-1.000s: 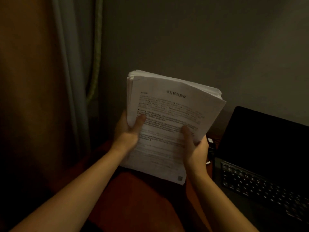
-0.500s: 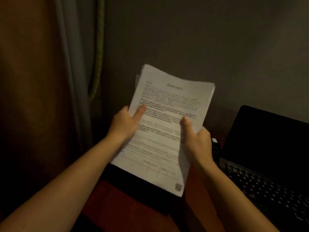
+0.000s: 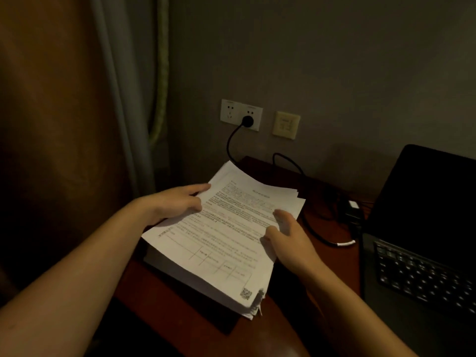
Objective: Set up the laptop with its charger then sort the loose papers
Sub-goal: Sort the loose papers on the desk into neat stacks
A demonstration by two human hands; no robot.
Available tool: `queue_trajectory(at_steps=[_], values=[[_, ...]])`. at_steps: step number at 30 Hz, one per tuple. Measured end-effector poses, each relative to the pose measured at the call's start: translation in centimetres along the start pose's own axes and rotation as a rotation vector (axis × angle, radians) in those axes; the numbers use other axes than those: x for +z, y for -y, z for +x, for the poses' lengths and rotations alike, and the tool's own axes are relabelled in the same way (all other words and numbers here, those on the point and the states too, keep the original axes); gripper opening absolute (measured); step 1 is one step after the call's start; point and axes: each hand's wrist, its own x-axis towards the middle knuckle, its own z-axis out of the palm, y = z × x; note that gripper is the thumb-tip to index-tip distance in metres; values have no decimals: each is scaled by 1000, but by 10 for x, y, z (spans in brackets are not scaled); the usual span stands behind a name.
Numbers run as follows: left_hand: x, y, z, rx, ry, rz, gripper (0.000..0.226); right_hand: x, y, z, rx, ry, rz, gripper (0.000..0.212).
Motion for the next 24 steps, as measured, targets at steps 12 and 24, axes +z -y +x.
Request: queue_trajectory(at_steps=[12, 24], values=[[-21, 2, 53, 60, 54, 68, 58, -4, 6, 58, 12, -37, -188, 70], [-27, -3, 80, 82, 9, 229, 53, 3, 9, 81, 6, -4, -297, 65]])
